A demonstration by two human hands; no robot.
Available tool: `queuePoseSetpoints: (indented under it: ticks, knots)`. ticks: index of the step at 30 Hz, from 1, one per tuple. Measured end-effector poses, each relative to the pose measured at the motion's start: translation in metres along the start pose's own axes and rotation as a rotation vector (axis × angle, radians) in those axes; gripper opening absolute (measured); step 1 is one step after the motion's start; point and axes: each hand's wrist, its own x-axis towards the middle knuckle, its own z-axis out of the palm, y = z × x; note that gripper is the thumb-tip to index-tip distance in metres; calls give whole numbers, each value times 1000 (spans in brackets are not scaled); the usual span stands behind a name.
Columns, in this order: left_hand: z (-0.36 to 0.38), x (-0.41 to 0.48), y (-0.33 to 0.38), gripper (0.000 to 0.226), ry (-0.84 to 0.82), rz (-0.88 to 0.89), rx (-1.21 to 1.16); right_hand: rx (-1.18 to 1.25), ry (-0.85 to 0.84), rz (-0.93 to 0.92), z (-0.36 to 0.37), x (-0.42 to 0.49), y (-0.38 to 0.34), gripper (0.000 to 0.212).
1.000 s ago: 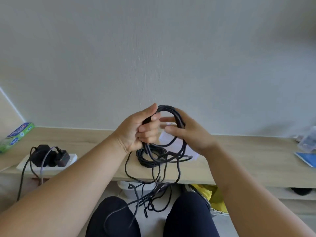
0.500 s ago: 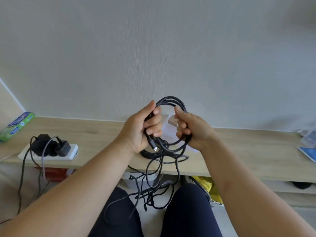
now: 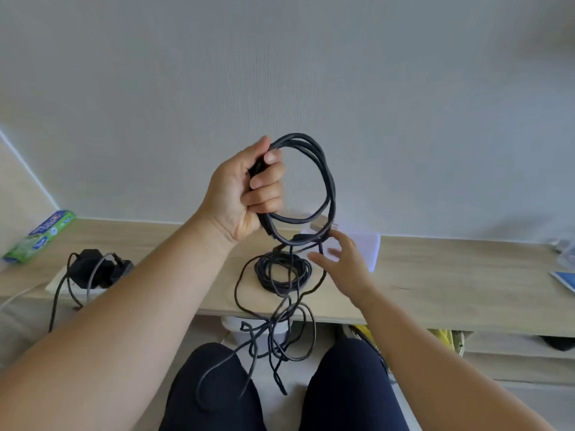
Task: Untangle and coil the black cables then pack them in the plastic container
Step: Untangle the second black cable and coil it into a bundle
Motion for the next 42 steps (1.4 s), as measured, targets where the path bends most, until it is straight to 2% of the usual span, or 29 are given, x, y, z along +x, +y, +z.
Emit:
queuePoseSetpoints:
  ticks: [3, 6, 7, 9, 13, 17, 22, 26, 27, 30, 32, 34, 36, 38, 42]
  knots:
    - [-3, -3, 7, 32, 107, 70, 84, 189, 21, 83, 2, -1, -1, 45]
    - [-16, -7, 12, 34, 341, 160, 150, 58, 4, 31, -9, -1, -6, 10]
    - [-23, -8, 13, 35, 414, 182, 150, 20, 14, 24, -15, 0, -8, 7]
    - [-36, -12, 13, 36, 539, 204, 160, 45, 40, 22, -23, 3, -13, 14]
    - [-48, -17, 4, 36, 640, 207, 343, 309, 36, 43, -39, 7, -38, 20]
    - [-44, -16, -6, 35, 564, 87, 548, 301, -7, 34, -50, 8, -55, 23]
    - [-43, -24, -14, 34, 326, -105, 733, 151, 121, 89, -63, 15, -53, 31]
    - [-41, -30, -19, 32, 183, -241, 883, 511, 81, 328, -80, 23, -47, 52]
    - [-41, -30, -19, 33, 171, -273, 923, 535, 89, 362, -84, 26, -42, 55]
    - [-43, -34, -24, 34, 175, -381, 1044, 232, 128, 339, -93, 28, -33, 40]
    - [-43, -35, -33, 34, 184, -439, 1115, -92, 112, 185, -88, 29, -33, 32]
    - [-41, -31, -45, 34, 215, -443, 1125, -263, 90, 23, -76, 28, -36, 21]
    - [-40, -24, -56, 32, 264, -418, 1118, -154, 60, -58, -63, 24, -45, 16]
    - [-46, -18, -64, 33, 342, -381, 1139, 98, 44, -122, -57, 18, -57, 19]
    - [-78, -18, -63, 35, 657, -305, 1067, 624, 198, -150, -78, 15, -62, 23]
